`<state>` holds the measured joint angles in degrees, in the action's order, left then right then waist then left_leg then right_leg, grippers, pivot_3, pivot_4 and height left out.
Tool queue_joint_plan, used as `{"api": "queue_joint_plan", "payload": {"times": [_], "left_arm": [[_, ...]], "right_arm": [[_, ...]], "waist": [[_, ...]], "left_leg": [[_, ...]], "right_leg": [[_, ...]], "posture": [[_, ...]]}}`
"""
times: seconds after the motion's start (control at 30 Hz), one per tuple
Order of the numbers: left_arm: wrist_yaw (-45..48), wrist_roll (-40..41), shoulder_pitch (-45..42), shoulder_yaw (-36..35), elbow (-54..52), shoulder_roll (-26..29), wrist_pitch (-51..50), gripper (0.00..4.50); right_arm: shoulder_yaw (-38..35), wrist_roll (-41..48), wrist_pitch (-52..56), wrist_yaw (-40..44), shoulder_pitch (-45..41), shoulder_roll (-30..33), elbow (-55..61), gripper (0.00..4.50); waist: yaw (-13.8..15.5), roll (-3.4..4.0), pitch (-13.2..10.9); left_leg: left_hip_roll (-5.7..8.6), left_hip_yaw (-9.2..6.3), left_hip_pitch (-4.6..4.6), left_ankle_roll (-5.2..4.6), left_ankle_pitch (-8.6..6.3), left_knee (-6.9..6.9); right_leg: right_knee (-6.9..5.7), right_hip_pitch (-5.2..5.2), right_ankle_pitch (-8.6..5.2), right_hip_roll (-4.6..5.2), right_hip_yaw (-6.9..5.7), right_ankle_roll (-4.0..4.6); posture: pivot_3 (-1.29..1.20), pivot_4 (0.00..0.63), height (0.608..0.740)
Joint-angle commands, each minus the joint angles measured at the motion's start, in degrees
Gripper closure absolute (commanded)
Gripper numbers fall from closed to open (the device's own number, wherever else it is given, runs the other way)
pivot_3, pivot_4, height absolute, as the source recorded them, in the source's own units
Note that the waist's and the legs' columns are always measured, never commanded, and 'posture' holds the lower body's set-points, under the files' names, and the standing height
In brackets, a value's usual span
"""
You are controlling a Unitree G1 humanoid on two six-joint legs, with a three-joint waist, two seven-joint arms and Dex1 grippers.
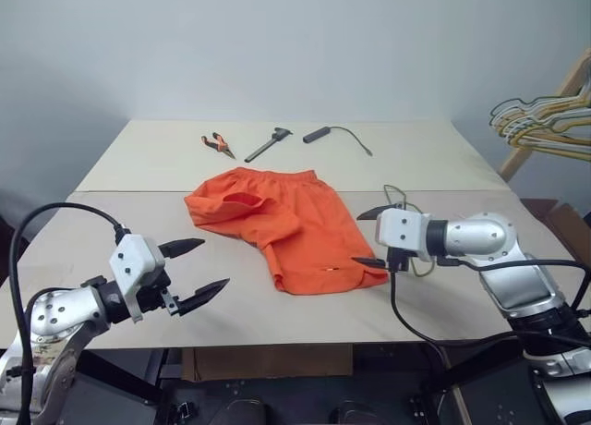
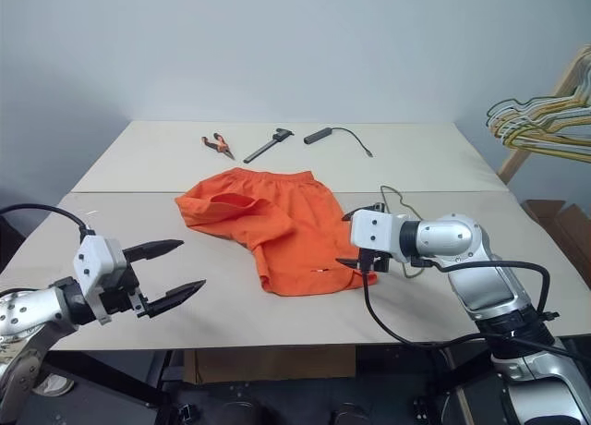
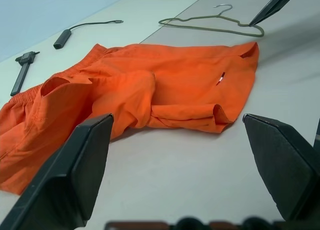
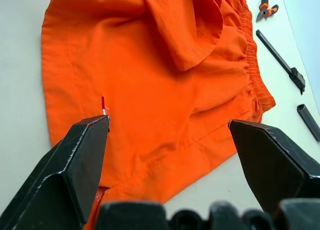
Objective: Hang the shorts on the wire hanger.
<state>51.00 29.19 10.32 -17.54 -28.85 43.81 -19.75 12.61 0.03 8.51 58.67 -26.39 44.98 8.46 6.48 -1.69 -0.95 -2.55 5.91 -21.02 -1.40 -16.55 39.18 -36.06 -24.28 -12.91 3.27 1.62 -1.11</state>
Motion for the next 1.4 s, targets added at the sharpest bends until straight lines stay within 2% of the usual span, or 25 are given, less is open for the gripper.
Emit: {"api": "queue_joint_plan", "payload": {"times": [0.03,0.43,0.63,0.83,1.03,1.17,1.3,1.4], "left_arm": [[-0.47,-1.01,-0.25,-0.19,-1.01,0.34,1.07,0.00],[-0.59,-2.59,-1.84,2.21,1.16,-0.75,2.08,0.00],[-2.19,-6.53,-7.91,11.46,3.00,-1.81,-0.48,0.00],[-2.87,-9.94,-18.27,22.05,6.42,-5.48,-4.14,0.00],[3.80,-18.10,-27.54,32.26,13.07,-4.05,0.67,0.00],[9.10,-25.05,-35.50,38.90,21.64,-3.32,5.23,0.00],[12.71,-30.04,-42.07,42.78,31.57,-4.08,9.60,0.00],[17.13,-31.11,-44.24,44.13,34.97,-3.55,11.44,0.00]], "right_arm": [[-0.93,-0.10,-1.00,-0.05,-1.97,-0.19,0.76,0.07],[-1.70,-0.39,-0.44,-0.77,-1.51,-0.12,1.01,0.07],[-4.18,-0.60,3.56,-2.98,-0.90,0.70,2.91,0.07],[-7.45,-0.86,7.26,-5.86,4.37,1.80,7.91,0.07],[-8.37,-0.58,10.22,-7.88,7.56,1.62,12.11,0.07],[-8.11,-0.80,11.02,-8.76,8.19,1.21,12.89,0.07],[-8.02,-0.74,11.67,-9.27,8.43,1.08,13.52,0.07],[-8.07,-0.64,12.13,-9.69,8.94,1.04,14.07,0.07]], "waist": [[0.18,0.00,0.00],[0.54,0.00,0.00],[0.58,0.00,0.00],[0.22,-0.02,0.02],[-2.32,0.00,0.03],[-4.08,0.00,0.02],[-5.37,-0.01,0.02],[-6.14,0.00,0.02]], "left_leg": [[0.00,0.00,0.00,0.00,0.00,0.00],[0.00,0.01,-0.01,0.00,0.00,0.00],[0.04,0.02,-0.01,0.00,0.00,0.01],[0.07,0.02,-0.06,0.00,0.00,0.03],[0.09,0.02,-0.06,0.00,0.00,0.10],[0.11,-0.03,-0.04,-0.01,0.01,0.15],[0.15,-0.09,-0.04,-0.02,0.00,0.18],[0.16,-0.11,-0.08,-0.03,0.00,0.22]], "right_leg": [[0.00,0.00,0.00,0.00,0.00,0.00],[0.00,0.00,0.00,0.00,-0.01,0.00],[0.00,0.01,0.00,0.01,-0.02,0.00],[0.02,0.01,0.01,0.01,-0.03,-0.01],[0.00,0.03,0.02,-0.01,0.00,-0.01],[0.00,0.08,0.02,-0.03,0.01,-0.02],[0.01,0.11,0.03,-0.03,0.05,-0.05],[0.01,0.08,0.03,-0.03,0.05,-0.06]], "posture": [[0.23,0.000,0.740],[0.21,0.000,0.740],[0.15,0.000,0.740],[0.07,0.000,0.740],[0.03,0.000,0.740],[0.02,0.000,0.740],[0.01,0.000,0.740],[0.00,0.000,0.740]]}}
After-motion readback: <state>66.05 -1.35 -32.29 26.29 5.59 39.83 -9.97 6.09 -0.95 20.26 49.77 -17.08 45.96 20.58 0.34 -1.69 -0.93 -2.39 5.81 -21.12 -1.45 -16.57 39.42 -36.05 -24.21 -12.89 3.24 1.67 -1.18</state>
